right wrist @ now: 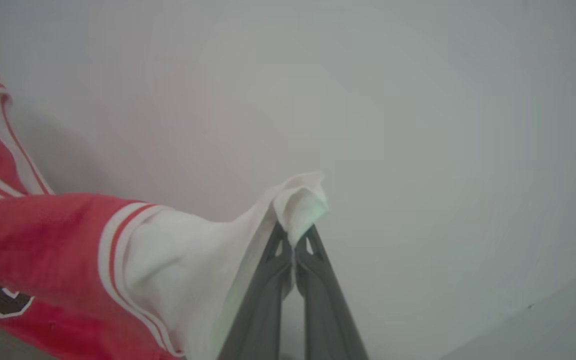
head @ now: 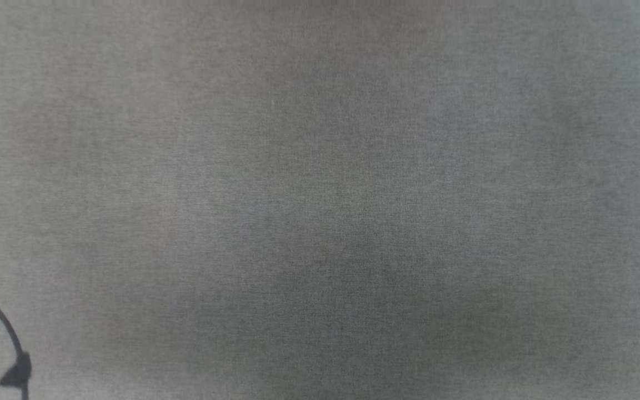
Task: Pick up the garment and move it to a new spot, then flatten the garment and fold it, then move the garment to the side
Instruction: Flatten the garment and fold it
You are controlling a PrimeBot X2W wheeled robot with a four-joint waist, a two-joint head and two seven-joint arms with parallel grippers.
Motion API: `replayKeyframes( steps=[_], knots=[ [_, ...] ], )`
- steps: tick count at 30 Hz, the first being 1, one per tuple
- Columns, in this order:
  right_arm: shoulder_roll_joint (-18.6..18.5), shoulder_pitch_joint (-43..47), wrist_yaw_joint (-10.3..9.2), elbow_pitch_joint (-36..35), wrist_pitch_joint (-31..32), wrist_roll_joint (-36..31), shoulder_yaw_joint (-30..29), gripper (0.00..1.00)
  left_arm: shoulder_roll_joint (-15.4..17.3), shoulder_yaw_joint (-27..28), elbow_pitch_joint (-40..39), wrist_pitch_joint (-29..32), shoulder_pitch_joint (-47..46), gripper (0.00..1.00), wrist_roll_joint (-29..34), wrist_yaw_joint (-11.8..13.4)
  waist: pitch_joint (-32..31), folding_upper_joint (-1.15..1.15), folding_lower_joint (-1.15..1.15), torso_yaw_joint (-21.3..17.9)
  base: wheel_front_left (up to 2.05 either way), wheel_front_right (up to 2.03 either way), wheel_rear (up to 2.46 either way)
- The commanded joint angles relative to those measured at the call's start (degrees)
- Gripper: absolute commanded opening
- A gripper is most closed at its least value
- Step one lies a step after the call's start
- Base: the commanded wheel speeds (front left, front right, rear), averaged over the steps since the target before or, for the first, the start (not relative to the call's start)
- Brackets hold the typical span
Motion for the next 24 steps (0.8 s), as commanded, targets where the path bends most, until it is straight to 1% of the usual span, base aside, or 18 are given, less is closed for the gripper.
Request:
replayKeyframes(
  steps=[1, 2, 3, 6, 9, 12, 14, 16, 19, 21, 24],
  knots=[
    [0.5, 2.9, -0.02, 0.5, 1.3, 1.8, 1.6, 0.00, 0.7, -1.9, -1.0, 2.5, 3.5, 0.00, -2.5, -0.1, -1.9, 0.00, 0.00, 0.4, 0.00, 0.00, 0.00],
    [0.8, 4.4, -0.02, 0.3, 1.9, 3.3, 2.5, 0.00, 1.1, -2.7, -1.5, 4.3, 5.0, 0.00, -4.0, -0.1, -2.6, 0.00, 0.00, 0.4, 0.00, 0.00, 0.00],
    [0.8, 4.4, -0.02, 0.3, 1.9, 3.3, 2.5, 0.00, 1.1, -2.7, -1.5, 4.3, 5.0, 0.00, -4.0, -0.1, -2.6, 0.00, 0.00, 0.4, 0.00, 0.00, 0.00],
    [0.6, 8.9, -0.02, -1.7, 3.9, 7.6, 5.2, 0.00, 2.5, -6.0, -4.8, 9.3, 10.3, 0.00, -8.1, -0.1, -4.6, 0.00, 0.00, 0.4, 0.00, 0.00, 0.00],
    [-0.4, 14.4, -0.02, -5.6, 6.3, 12.8, 8.5, 0.00, 5.4, -9.4, -8.9, 14.0, 15.9, 0.00, -11.6, -0.1, -6.6, 0.00, 0.00, 0.2, 0.00, 0.00, 0.00],
    [-3.2, 19.7, -0.02, -11.9, 9.2, 17.9, 11.9, 0.00, 8.4, -11.6, -13.5, 18.0, 21.5, 0.00, -14.8, -0.1, -8.4, 0.00, 0.00, -0.2, 0.00, 0.00, 0.00],
    [-6.1, 23.8, -0.02, -16.8, 11.4, 21.1, 13.8, 0.00, 10.3, -12.5, -16.9, 20.1, 25.6, 0.00, -17.0, -0.1, -9.5, 0.00, 0.00, -0.4, 0.00, 0.00, 0.00],
    [-8.6, 28.3, -0.02, -22.3, 14.0, 24.7, 15.3, 0.00, 12.9, -13.1, -20.7, 21.5, 29.6, 0.00, -17.5, -0.1, -10.4, 0.00, 0.00, -0.7, 0.00, 0.00, 0.00],
    [-13.6, 34.9, -0.02, -30.3, 17.1, 28.7, 15.4, 0.00, 16.0, -13.1, -27.3, 22.9, 37.2, 0.00, -19.6, 2.2, -11.6, 0.00, 0.00, -1.1, 0.00, 0.00, 0.00],
    [-16.3, 39.8, -0.02, -35.4, 19.1, 30.4, 15.0, 0.00, 18.3, -13.1, -32.6, 23.7, 42.5, 0.00, -21.0, 4.6, -12.3, 0.00, 0.00, -1.3, 0.00, 0.00, 0.00],
    [-19.8, 47.4, -0.01, -42.4, 22.2, 32.5, 12.5, 0.00, 22.3, -13.1, -41.3, 24.1, 50.8, 0.00, -22.6, 8.8, -13.1, 0.00, 0.00, -1.6, 0.00, 0.00, 0.00]
  ],
)
